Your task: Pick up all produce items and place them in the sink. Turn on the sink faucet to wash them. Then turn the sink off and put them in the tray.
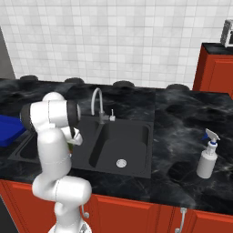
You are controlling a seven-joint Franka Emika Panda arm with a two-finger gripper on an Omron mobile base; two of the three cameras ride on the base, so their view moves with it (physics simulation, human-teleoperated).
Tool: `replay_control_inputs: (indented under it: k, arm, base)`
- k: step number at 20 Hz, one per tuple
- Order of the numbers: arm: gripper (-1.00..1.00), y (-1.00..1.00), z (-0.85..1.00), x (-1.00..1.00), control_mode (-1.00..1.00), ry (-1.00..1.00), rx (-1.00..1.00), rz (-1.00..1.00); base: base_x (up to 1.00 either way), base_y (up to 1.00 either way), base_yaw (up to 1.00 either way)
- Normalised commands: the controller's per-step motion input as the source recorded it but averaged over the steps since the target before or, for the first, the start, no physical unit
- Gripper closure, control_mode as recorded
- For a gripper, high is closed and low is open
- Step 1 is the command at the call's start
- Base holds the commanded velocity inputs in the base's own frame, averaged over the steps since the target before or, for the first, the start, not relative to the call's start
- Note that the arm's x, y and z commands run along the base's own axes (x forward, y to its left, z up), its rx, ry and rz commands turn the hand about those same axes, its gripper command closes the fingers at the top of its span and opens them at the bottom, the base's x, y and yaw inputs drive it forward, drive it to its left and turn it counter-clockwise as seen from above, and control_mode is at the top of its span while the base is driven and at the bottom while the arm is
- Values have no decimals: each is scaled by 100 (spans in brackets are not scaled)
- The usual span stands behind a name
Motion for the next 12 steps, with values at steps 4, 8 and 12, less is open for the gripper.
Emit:
replay_control_inputs:
  k: [4, 8, 12]
  arm:
    - [100, 0, -20, 18, -100, 1, 0, -4]
    - [100, 0, -21, 20, -100, 0, 0, -3]
    - [100, 0, -24, 16, -100, 0, 0, -3]
  base:
    - [0, 0, 0]
    - [0, 0, 0]
    - [0, 0, 0]
